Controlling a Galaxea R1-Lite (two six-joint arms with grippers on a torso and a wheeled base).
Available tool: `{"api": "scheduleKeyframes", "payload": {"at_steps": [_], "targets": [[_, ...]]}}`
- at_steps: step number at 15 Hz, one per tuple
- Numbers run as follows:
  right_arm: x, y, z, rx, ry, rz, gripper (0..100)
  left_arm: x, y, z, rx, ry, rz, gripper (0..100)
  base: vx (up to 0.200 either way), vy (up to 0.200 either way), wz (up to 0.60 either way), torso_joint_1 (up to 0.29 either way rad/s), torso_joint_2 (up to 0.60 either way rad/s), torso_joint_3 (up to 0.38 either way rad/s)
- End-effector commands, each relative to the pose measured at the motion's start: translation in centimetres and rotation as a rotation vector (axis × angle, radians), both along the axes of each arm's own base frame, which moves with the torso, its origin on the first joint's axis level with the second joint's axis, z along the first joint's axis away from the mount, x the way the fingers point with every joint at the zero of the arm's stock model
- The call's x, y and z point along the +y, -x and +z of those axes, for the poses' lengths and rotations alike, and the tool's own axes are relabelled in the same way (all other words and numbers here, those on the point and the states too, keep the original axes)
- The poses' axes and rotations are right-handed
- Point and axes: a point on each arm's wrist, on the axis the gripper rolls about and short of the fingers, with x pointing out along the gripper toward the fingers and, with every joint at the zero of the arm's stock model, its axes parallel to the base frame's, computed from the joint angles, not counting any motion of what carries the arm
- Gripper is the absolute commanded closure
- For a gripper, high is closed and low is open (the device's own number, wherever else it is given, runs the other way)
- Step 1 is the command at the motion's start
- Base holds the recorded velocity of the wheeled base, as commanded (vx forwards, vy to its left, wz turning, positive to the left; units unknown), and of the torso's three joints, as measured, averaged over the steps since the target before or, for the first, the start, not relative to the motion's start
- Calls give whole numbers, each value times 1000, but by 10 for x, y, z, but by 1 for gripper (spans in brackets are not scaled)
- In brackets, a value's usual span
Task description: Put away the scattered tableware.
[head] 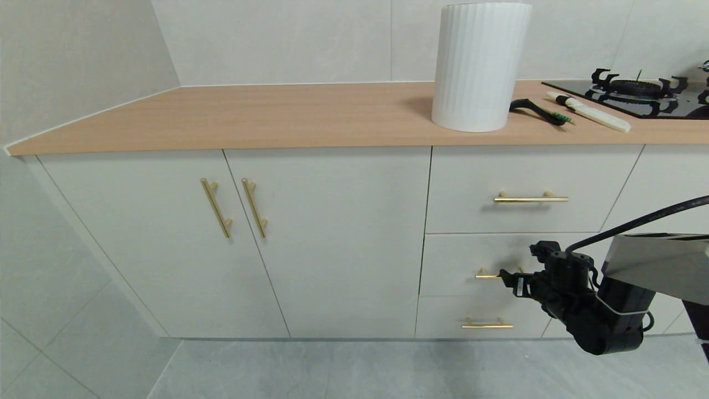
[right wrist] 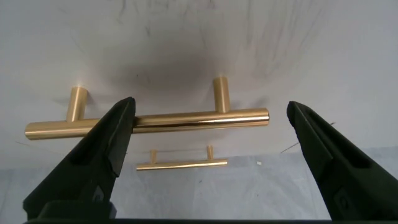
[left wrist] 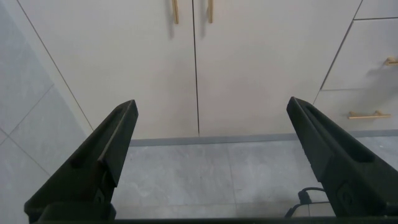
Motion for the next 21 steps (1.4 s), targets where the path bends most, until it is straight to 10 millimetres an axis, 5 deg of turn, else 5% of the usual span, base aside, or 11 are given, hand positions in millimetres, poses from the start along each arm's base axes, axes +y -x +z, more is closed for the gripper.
{"api": "scheduleKeyframes", "payload": {"at_steps": [1, 10, 13, 18, 21], "targets": [[0, 2, -4, 38, 5, 1, 0, 0, 0, 0, 1, 0, 1, 0, 0, 0, 0, 0, 0, 0], [-1, 10, 0, 52, 9, 0, 0, 0, 0, 0, 1, 0, -1, 0, 0, 0, 0, 0, 0, 0], [-1, 39, 33, 97, 44, 32, 0, 0, 0, 0, 1, 0, -1, 0, 0, 0, 0, 0, 0, 0], [21, 107, 163, 63, 28, 145, 0, 0, 0, 0, 1, 0, 1, 0, 0, 0, 0, 0, 0, 0], [28, 125, 193, -34, 17, 181, 0, 0, 0, 0, 1, 0, -1, 0, 0, 0, 0, 0, 0, 0]]}}
